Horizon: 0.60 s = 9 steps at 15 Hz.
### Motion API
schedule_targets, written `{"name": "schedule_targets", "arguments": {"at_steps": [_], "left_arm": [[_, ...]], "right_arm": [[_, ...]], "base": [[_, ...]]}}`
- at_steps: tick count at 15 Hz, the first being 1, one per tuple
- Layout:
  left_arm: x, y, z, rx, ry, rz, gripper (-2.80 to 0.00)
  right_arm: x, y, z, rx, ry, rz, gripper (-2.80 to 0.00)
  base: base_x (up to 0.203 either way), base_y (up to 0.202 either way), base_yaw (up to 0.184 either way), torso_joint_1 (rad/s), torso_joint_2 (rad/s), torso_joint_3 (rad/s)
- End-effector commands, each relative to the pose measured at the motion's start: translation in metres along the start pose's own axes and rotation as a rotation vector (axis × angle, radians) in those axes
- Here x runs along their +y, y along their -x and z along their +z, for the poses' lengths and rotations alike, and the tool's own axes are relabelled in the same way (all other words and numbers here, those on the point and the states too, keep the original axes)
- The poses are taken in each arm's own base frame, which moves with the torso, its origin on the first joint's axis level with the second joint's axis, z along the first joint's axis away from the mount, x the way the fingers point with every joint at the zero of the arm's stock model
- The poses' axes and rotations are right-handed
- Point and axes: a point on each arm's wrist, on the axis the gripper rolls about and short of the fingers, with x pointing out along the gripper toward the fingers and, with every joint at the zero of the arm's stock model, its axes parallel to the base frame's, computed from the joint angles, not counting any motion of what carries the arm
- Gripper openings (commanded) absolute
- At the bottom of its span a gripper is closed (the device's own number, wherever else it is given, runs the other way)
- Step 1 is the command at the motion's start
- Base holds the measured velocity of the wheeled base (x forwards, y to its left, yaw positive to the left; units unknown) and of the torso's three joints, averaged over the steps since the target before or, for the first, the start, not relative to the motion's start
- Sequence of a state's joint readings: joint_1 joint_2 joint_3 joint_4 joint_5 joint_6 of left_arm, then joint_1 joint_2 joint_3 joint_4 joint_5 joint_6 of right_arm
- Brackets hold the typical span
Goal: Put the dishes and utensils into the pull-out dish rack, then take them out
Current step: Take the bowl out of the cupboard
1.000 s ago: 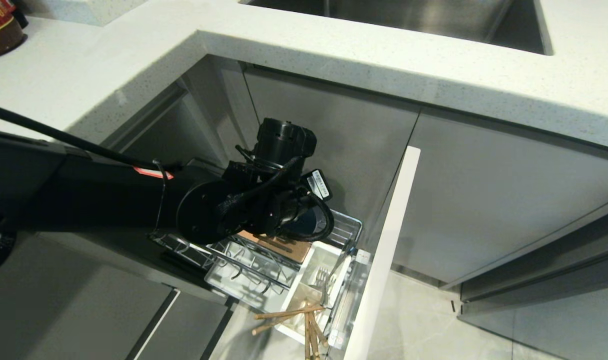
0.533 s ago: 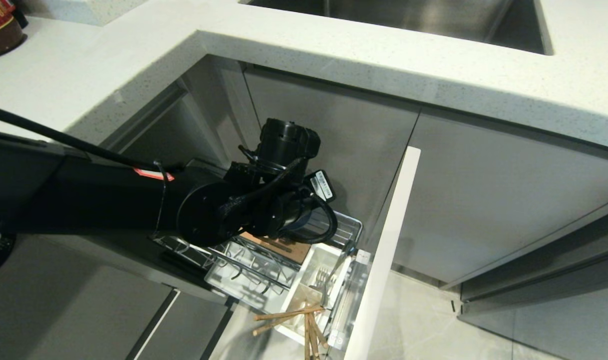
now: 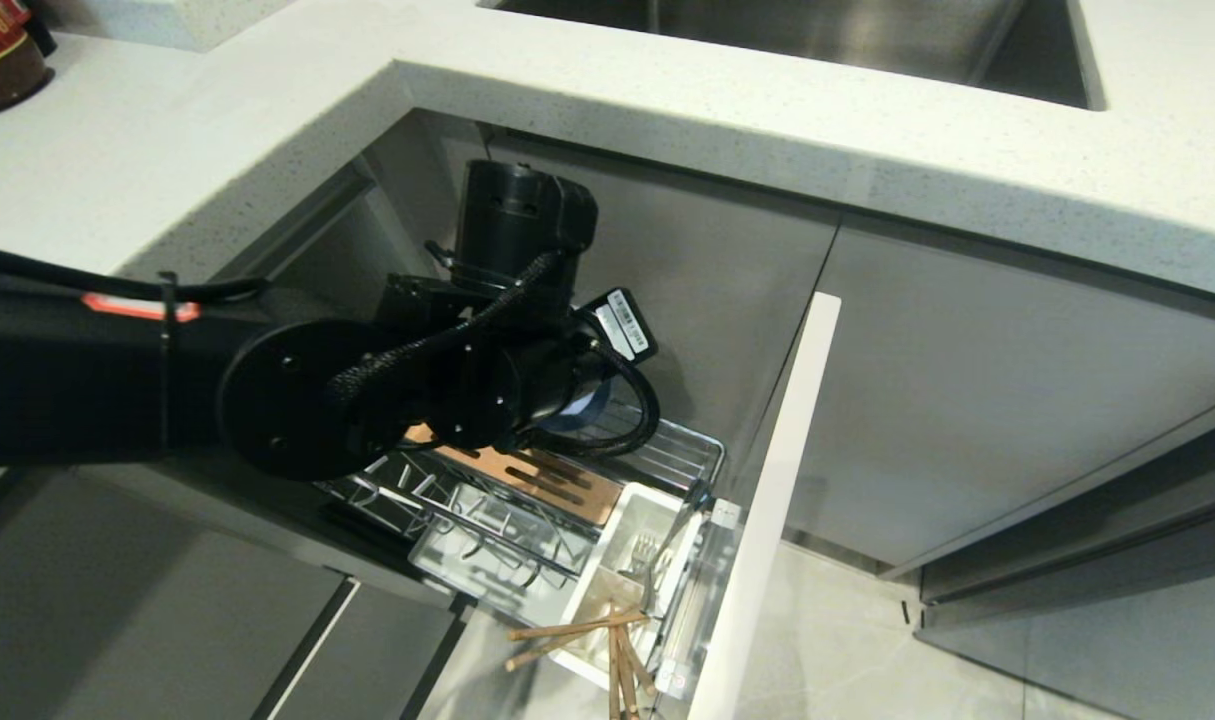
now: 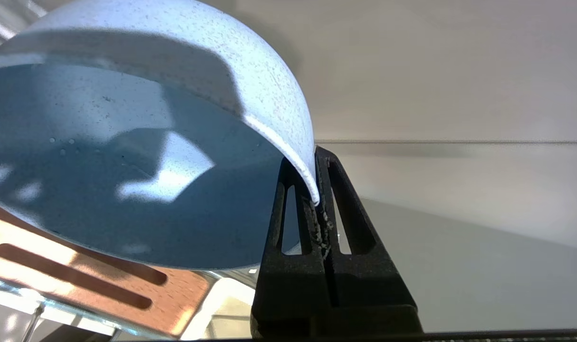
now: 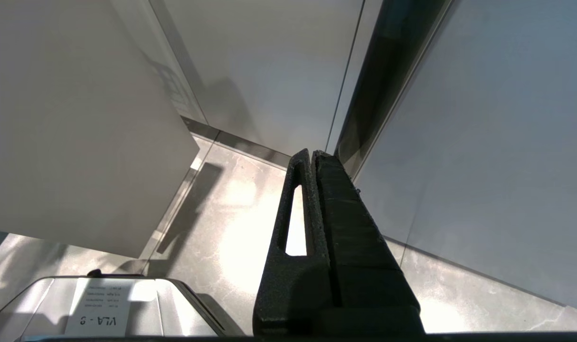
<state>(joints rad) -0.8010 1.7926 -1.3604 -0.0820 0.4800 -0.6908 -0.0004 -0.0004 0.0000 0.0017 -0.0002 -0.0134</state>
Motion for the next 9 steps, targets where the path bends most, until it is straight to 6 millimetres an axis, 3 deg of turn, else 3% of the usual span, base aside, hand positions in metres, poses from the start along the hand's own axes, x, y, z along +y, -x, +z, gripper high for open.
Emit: {"name": "schedule_targets", "arguments": {"at_steps": [1, 9], "left_arm": [[-0.003, 0.031, 0.024, -0.062, 0.040, -0.056, -2.80], [0.014, 0.164, 0.107, -0.357, 0.079, -0.196, -2.80]], "right_arm": [[0.000, 0.000, 0.000, 0.000, 0.000, 0.000, -2.80], [0.000, 0.000, 0.000, 0.000, 0.000, -0.001, -2.80]], "base": [[0.000, 0.000, 0.000, 0.000, 0.00, 0.000], [0.000, 0.000, 0.000, 0.000, 0.00, 0.000]]}}
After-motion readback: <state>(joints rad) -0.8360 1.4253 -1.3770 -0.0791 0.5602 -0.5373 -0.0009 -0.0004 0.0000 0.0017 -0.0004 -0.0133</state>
